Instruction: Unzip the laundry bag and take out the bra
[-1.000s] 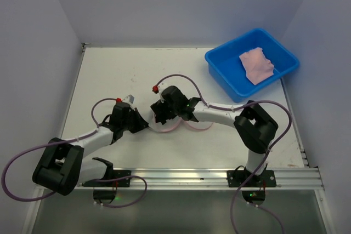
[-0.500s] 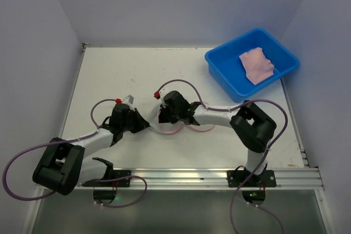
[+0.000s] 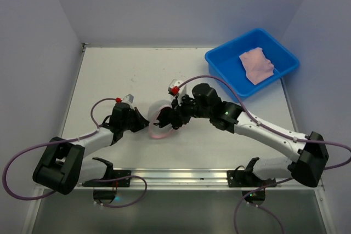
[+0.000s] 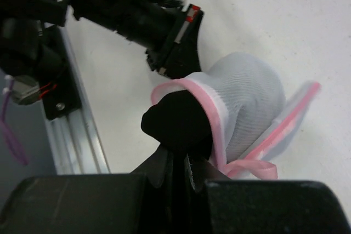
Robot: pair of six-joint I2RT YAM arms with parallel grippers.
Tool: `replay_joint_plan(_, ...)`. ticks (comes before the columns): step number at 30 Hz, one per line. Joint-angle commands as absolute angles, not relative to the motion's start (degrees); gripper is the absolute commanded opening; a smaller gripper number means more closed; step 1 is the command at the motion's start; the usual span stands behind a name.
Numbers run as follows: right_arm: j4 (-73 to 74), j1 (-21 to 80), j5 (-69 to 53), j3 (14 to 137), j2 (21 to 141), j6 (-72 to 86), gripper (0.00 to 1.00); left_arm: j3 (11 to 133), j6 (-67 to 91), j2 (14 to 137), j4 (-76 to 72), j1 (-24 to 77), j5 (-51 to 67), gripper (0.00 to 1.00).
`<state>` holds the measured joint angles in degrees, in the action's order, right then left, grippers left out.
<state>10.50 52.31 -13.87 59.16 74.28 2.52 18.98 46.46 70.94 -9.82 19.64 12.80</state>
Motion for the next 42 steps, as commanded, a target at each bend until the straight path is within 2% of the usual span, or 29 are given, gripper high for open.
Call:
replay_joint_plan(1, 12.7, 49.3, -24.5, 62.6, 67.4, 0.7, 0.00, 21.1, 45.4, 71.9, -7.1, 19.5, 10.4, 0.00)
replay_joint_plan(6, 16.0, 38.4, -45.4, 66.4, 62.5, 3.9, 0.00, 21.8, 46.1, 72.8, -5.7, 19.3, 11.7, 0.00)
replay_joint_plan(12, 15.8, 33.8, -52.3, 67.7, 59.6, 6.2, 0.00, 22.8, 46.4, 72.4, -4.2, 19.3, 12.6, 0.00)
replay_joint_plan(16, 14.2, 31.9, -45.6, 69.8, 57.9, 9.9, 0.00, 22.9, 46.2, 71.2, -3.4, 19.2, 12.7, 0.00)
replay_joint_plan(22, 16.4, 26.3, -14.7, 76.2, 59.1, 10.5, 0.00, 20.0, 46.9, 68.0, -3.4, 19.3, 14.0, 0.00)
replay_joint_plan(23, 16.5, 25.3, -5.9, 76.5, 60.6, 9.4, 0.00, 18.9, 47.1, 67.4, -3.3, 19.3, 14.0, 0.00)
replay_joint_plan(26, 16.5, 19.8, 3.6, 78.2, 66.4, 9.0, 0.00, 17.3, 47.5, 65.3, -3.3, 19.3, 14.6, 0.00)
replay_joint_plan(30, 16.6, 12.3, 11.7, 80.4, 74.9, 11.7, 0.00, 16.8, 47.5, 63.5, -2.6, 19.3, 15.3, 0.00)
replay_joint_plan(35, 16.6, 6.5, 15.4, 83.4, 87.8, 17.5, 0.00, 16.7, 47.0, 61.8, -1.8, 19.3, 15.0, 0.00)
replay_joint_plan(42, 20.0, 4.0, 12.0, 90.4, 106.9, 21.4, 0.00, 16.8, 46.9, 62.5, -2.0, 19.3, 15.2, 0.00)
